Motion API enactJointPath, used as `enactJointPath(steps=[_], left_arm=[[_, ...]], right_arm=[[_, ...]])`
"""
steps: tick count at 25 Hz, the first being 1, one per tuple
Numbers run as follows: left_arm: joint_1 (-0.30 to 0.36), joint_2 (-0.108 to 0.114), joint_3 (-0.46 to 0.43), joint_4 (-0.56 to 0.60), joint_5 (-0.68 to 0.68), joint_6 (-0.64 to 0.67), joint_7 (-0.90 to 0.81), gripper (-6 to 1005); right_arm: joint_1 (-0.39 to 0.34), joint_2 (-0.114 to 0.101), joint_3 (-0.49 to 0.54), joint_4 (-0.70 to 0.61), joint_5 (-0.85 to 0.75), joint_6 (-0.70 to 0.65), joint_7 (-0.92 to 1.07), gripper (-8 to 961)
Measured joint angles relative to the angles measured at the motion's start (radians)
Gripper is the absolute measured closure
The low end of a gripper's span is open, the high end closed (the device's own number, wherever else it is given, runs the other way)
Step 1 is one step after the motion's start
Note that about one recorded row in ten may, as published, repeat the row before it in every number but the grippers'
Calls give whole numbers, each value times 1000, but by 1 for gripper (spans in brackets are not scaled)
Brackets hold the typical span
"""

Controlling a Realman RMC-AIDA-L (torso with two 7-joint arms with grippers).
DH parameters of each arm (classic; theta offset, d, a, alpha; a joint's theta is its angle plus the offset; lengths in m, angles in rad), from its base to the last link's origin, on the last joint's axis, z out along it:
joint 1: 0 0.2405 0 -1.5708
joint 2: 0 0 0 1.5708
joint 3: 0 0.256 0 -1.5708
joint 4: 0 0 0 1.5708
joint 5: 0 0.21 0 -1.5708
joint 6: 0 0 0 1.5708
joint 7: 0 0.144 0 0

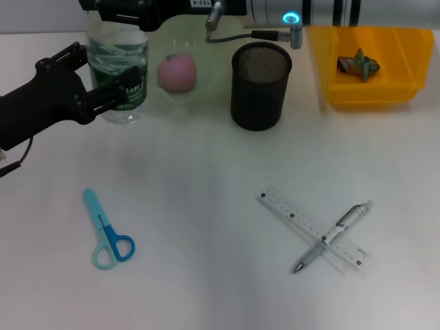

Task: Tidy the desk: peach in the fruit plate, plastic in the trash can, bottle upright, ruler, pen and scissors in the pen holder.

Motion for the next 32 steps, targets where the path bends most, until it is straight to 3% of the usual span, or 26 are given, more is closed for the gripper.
enactJointPath(steps=[16,32], left_arm=[[-10,-2,-1,2,8,-16,-8,208],[4,14,-4,3,18,-22,-11,208]], right_arm=[[11,-1,-1,13,-3,20,-13,510],[9,-3,11,1,-4,37,-15,509]])
